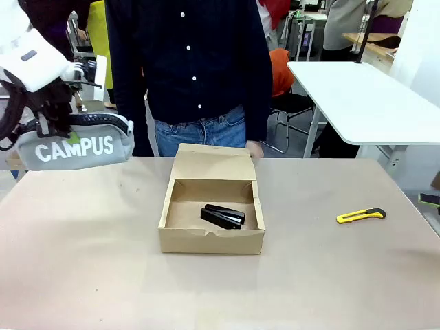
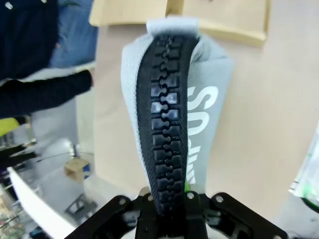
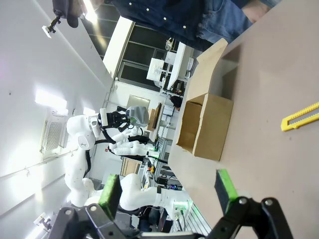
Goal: Pack the items into the box.
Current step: Pick up the item specified by the human and place it in the Mailer Box.
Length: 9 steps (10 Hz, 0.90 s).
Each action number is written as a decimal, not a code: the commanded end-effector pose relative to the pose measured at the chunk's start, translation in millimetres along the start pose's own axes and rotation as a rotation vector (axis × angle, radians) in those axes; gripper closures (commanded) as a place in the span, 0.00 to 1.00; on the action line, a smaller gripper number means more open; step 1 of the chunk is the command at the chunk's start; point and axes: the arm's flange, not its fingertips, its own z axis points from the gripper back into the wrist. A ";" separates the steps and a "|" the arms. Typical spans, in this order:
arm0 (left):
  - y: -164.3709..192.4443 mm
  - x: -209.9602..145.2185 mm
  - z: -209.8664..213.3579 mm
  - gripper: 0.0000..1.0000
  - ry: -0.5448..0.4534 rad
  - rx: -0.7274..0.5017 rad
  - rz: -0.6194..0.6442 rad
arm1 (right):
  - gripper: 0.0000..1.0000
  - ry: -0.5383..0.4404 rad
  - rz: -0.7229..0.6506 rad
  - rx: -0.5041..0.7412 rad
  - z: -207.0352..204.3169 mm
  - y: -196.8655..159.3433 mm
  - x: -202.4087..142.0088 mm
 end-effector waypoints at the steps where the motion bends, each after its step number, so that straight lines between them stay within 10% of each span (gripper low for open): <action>1: 8.2 -16.4 2.3 1.00 0.042 0.014 0.119 | 0.00 0.012 0.002 0.005 2.4 2.7 -2.9; 6: 10.5 -22.5 -1.4 0.93 0.031 0.008 0.110 | 0.00 0.012 0.002 0.005 2.4 2.7 -2.9; 9: -26.7 44.0 0.5 0.93 -0.015 -0.050 0.164 | 0.00 0.012 0.002 0.005 2.4 2.7 -2.9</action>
